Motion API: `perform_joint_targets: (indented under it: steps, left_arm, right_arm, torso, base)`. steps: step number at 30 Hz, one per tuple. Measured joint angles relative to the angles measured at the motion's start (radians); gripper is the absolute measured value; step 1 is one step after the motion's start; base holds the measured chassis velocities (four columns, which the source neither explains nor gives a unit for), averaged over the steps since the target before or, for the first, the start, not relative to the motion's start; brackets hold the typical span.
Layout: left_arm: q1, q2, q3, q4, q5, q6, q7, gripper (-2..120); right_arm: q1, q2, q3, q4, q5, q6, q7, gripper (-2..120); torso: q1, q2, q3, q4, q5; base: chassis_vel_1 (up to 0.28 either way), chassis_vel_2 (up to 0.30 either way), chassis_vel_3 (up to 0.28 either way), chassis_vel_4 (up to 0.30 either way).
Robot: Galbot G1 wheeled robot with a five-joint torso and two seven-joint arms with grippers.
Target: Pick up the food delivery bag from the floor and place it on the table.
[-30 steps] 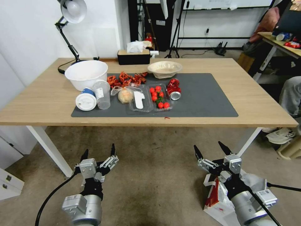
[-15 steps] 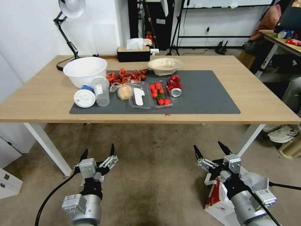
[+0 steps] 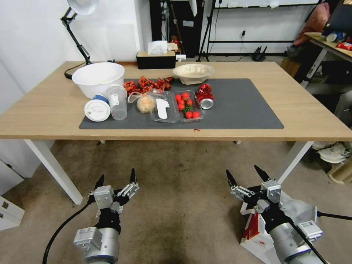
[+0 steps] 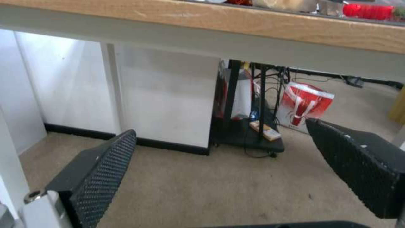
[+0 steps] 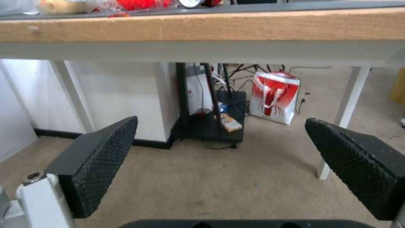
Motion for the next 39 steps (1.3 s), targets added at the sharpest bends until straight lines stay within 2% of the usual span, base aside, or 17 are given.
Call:
perform_joint_targets:
  steps: [39]
  left_arm:
    - [-0.007, 0.011, -0.005, 0.011, -0.011, -0.002, -0.003, 100]
  right_arm:
    - [0.005, 0.004, -0.002, -0.012, -0.006, 0.006, -0.003, 100]
  torso:
    - [-0.063, -0.166, -0.102, -0.0001, 0.0]
  base:
    - [0.0, 0.0, 0.0, 0.0]
